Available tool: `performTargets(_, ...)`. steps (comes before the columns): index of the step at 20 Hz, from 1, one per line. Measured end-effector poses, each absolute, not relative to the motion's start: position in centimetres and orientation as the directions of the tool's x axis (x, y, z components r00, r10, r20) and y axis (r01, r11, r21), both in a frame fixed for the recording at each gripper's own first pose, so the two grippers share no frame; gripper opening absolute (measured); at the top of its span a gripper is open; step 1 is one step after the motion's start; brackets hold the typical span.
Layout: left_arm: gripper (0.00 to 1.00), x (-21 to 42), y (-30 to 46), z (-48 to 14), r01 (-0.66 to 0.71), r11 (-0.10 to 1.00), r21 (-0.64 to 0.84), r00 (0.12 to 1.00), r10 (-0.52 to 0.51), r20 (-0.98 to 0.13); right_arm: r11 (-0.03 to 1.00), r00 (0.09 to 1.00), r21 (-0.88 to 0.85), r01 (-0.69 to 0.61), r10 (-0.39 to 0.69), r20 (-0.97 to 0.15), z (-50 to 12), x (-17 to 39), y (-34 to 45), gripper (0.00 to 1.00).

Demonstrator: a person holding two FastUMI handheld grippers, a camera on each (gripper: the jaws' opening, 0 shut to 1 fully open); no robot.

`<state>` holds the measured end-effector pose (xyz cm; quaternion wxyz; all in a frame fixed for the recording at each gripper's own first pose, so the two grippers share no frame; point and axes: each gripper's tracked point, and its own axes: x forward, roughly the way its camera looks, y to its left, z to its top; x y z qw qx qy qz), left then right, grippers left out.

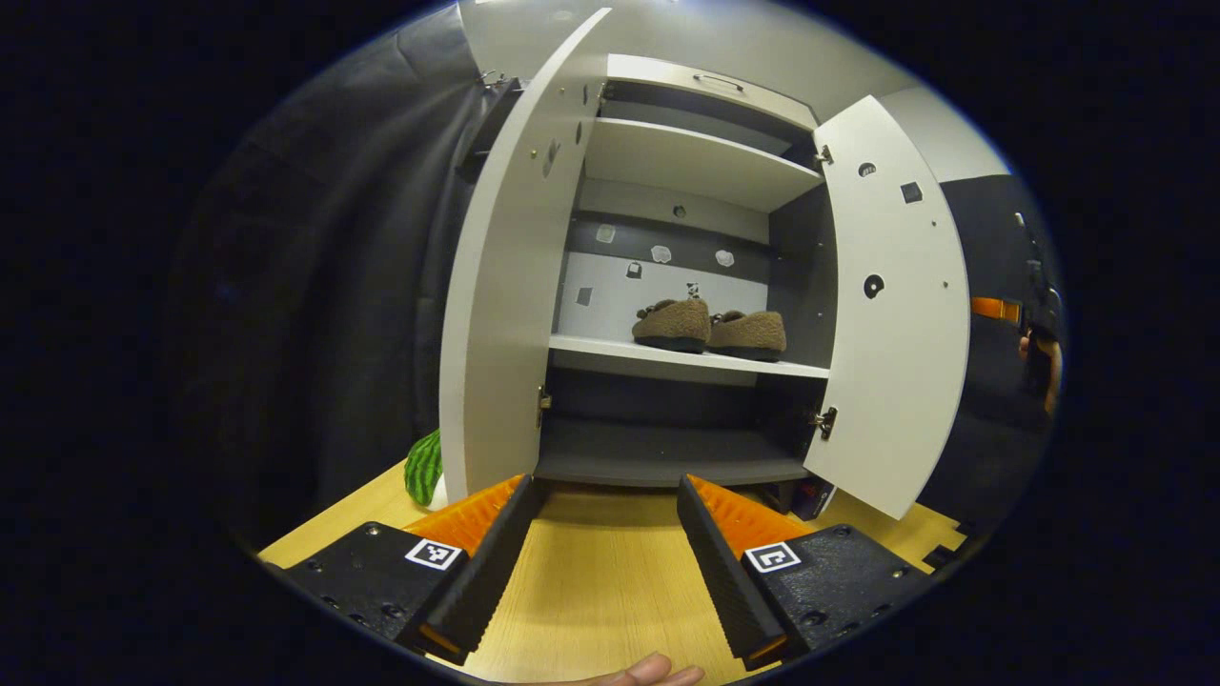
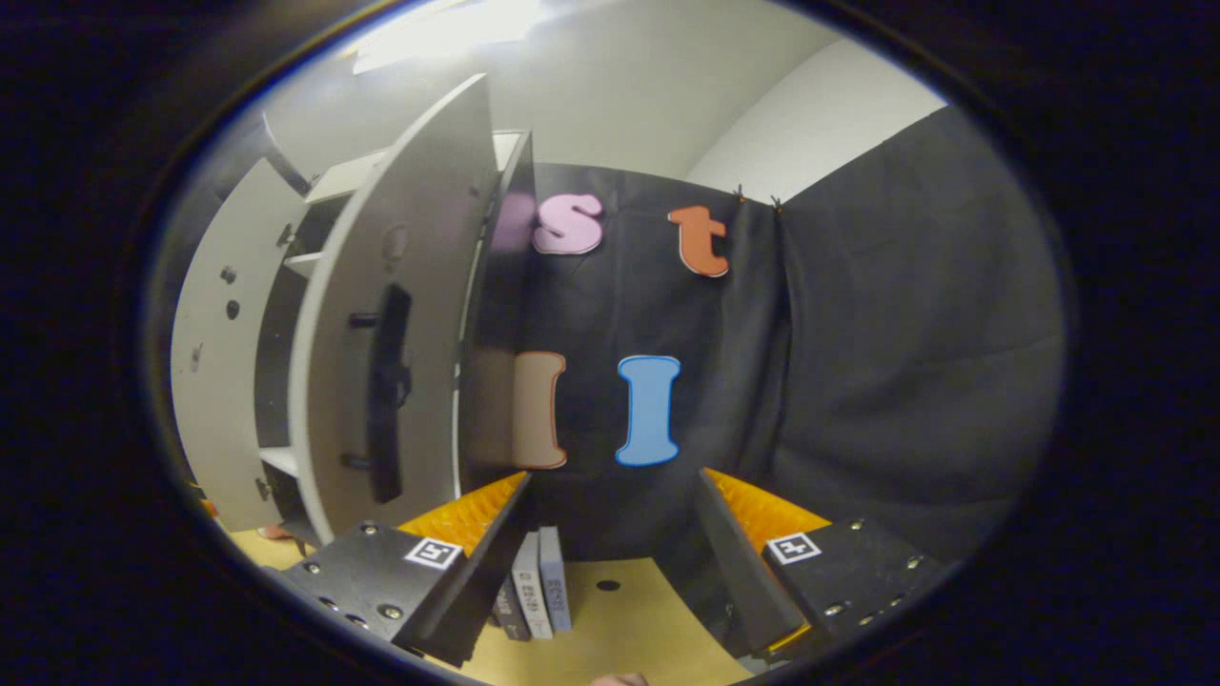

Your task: Grab one shoe with the right hand and put it into the shoe cabinet, grab the other shoe with the left hand and put it into the shoe cabinet; then close the right door with the right hand and the left door with the left hand.

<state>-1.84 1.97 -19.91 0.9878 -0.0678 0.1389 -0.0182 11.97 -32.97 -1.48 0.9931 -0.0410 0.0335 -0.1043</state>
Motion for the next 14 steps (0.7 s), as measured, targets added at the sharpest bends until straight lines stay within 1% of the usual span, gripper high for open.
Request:
performTargets(1,0.93,-1.9,2.2,-19.6,0.016,0.99,-0.14,0.967,-0.051,-0.251,0.966,0.965,-0.118,0.231,-0.243,-0.099,-2.4,12.7,-34.2,1.0)
performTargets(2,0.93,-2.0,2.3,-19.0,0.022,0.989,-0.148,0.973,-0.055,-0.225,0.955,0.949,-0.131,0.266,-0.283,-0.141,-3.2,13.1,-35.4,0.98)
performTargets(3,0.93,-2.2,2.6,-18.7,0.022,0.987,-0.157,0.977,-0.054,-0.205,0.949,0.934,-0.115,0.295,-0.311,-0.173,-3.5,14.3,-35.9,1.0)
performTargets(4,0.93,-2.4,2.9,-18.3,0.022,0.987,-0.16,0.981,-0.052,-0.187,0.949,0.933,-0.082,0.303,-0.313,-0.178,-3.2,15.0,-35.5,1.0)
performTargets(6,0.92,-2.7,3.8,-18.2,0.011,0.989,-0.146,0.984,-0.037,-0.176,0.966,0.953,-0.001,0.257,-0.254,-0.162,-2.5,16.6,-32.4,1.0)
performTargets(9,0.92,-2.9,4.5,-18.7,0.002,0.989,-0.15,0.981,-0.032,-0.194,0.985,0.966,0.035,0.166,-0.156,-0.208,-3.5,18.3,-26.5,1.0)
performTargets(11,0.92,-3.2,4.8,-19.3,0.004,0.988,-0.157,0.976,-0.038,-0.216,0.98,0.955,-0.042,0.194,-0.199,-0.22,-3.8,18.4,-26.2,1.0)
performTargets(12,0.93,-3.4,5.1,-19.6,0.001,0.987,-0.159,0.975,-0.036,-0.22,0.982,0.955,-0.028,0.184,-0.186,-0.231,-3.2,18.0,-25.8,0.88)
performTargets(14,0.92,-3.3,5.6,-20.0,-0.007,0.988,-0.155,0.972,-0.03,-0.234,0.987,0.954,-0.02,0.161,-0.161,-0.255,-3.3,17.9,-25.2,0.89)
